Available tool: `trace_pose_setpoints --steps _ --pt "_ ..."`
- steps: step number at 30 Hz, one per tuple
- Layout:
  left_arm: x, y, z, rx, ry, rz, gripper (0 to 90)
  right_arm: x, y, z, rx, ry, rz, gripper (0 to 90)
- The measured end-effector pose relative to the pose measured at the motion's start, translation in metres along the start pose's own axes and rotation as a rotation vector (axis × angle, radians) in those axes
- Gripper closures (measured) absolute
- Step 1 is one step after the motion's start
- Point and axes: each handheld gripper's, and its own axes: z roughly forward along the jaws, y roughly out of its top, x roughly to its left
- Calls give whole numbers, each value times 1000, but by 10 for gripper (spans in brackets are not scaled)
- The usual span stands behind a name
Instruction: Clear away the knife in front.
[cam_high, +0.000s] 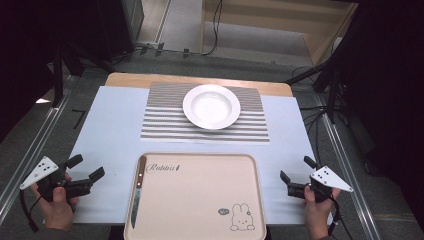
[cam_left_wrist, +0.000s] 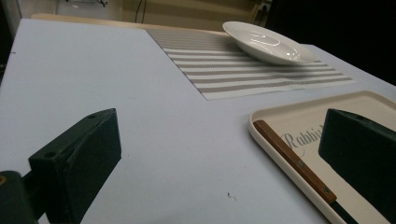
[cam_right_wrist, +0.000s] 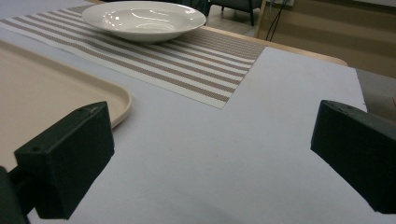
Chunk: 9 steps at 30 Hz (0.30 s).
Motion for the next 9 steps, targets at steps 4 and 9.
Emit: trace_pose_setpoints --steps 4,9 --pt "-1 -1 0 -1 5 4 0 0 0 0 0 0 -3 0" --pt "-2 -1 1 3 6 7 0 0 0 0 0 2 -8 0"
